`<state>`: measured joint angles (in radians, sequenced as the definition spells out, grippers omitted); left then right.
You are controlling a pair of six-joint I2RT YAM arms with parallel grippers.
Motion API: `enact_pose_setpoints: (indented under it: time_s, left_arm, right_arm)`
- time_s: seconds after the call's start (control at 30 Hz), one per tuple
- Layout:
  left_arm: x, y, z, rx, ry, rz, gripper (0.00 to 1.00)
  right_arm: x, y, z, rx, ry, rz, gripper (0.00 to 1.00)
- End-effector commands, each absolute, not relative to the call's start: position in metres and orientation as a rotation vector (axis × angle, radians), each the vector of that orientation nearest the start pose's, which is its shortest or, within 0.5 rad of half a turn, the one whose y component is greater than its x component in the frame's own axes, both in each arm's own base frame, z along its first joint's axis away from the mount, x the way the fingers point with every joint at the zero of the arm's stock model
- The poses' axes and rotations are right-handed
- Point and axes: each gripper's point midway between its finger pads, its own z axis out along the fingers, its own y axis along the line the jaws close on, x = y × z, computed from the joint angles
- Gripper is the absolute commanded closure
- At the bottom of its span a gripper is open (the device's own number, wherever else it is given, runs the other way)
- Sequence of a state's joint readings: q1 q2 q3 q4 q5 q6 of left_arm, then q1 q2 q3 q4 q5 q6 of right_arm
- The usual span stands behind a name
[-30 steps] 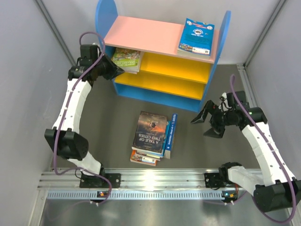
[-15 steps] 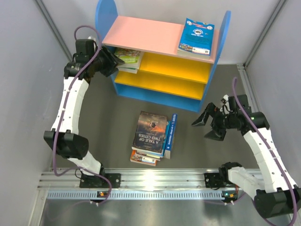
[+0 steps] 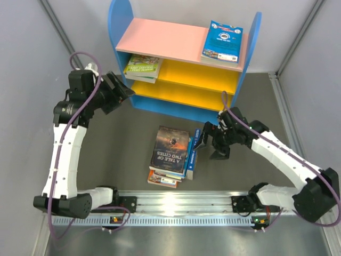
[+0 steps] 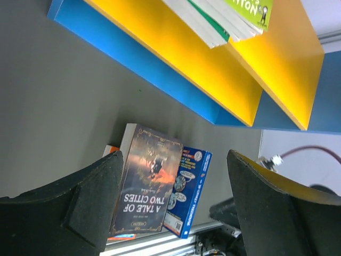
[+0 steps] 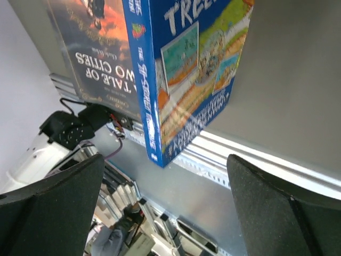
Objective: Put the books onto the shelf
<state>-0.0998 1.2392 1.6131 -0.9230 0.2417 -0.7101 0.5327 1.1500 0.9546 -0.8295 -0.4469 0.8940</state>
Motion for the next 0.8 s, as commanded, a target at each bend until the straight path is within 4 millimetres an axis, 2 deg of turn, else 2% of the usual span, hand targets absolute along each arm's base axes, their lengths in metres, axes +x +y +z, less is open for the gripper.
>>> enact_pose_setpoints:
  time_s: [0.0, 0.07, 0.2, 0.3, 0.33, 0.4, 0.43, 0.47, 0.5, 0.53, 0.6, 0.63, 0.67, 0.77]
  left_arm:
    - [0.299, -0.096, 0.359, -0.489, 2.135, -0.700, 0.16]
    - [0.291, -0.096, 0.358, -0.492, 2.148, -0.703, 0.17]
    - [0.275, -0.094, 0.355, -0.489, 2.163, -0.691, 0.17]
    - [0.265, -0.095, 0.348, -0.491, 2.186, -0.699, 0.16]
    - [0.262, -0.096, 0.347, -0.487, 2.191, -0.703, 0.16]
    - [0.258, -0.097, 0.343, -0.479, 2.201, -0.691, 0.16]
    - [0.255, -0.104, 0.342, -0.450, 2.214, -0.694, 0.16]
    - [0.254, -0.109, 0.340, -0.431, 2.224, -0.690, 0.16]
    - [0.256, -0.109, 0.337, -0.431, 2.230, -0.650, 0.16]
    - [0.249, -0.128, 0.335, -0.358, 2.259, -0.668, 0.17]
    - [0.248, -0.146, 0.330, -0.313, 2.290, -0.658, 0.17]
    - [0.240, -0.165, 0.327, -0.237, 2.310, -0.655, 0.18]
    - [0.242, -0.174, 0.322, -0.222, 2.322, -0.619, 0.18]
    - [0.226, -0.215, 0.327, -0.054, 2.306, -0.590, 0.18]
  right_arm:
    - [0.196, 0.240, 0.171, 0.303, 2.741, 0.998, 0.04]
    - [0.201, 0.243, 0.157, 0.302, 2.765, 0.972, 0.05]
    - [0.208, 0.252, 0.142, 0.260, 2.790, 0.925, 0.07]
    - [0.209, 0.259, 0.132, 0.214, 2.819, 0.876, 0.16]
    - [0.208, 0.260, 0.129, 0.206, 2.827, 0.865, 0.28]
    - [0.207, 0.262, 0.125, 0.192, 2.837, 0.840, 0.44]
    - [0.206, 0.262, 0.123, 0.189, 2.841, 0.830, 0.59]
    - [0.204, 0.263, 0.121, 0.181, 2.846, 0.813, 0.67]
    - [0.203, 0.262, 0.120, 0.177, 2.851, 0.803, 0.79]
    - [0.199, 0.260, 0.117, 0.174, 2.863, 0.773, 0.84]
    - [0.196, 0.256, 0.115, 0.174, 2.872, 0.753, 1.00]
    - [0.194, 0.254, 0.115, 0.181, 2.878, 0.744, 1.00]
    - [0.193, 0.254, 0.118, 0.185, 2.870, 0.752, 1.00]
    - [0.191, 0.253, 0.133, 0.212, 2.849, 0.778, 1.00]
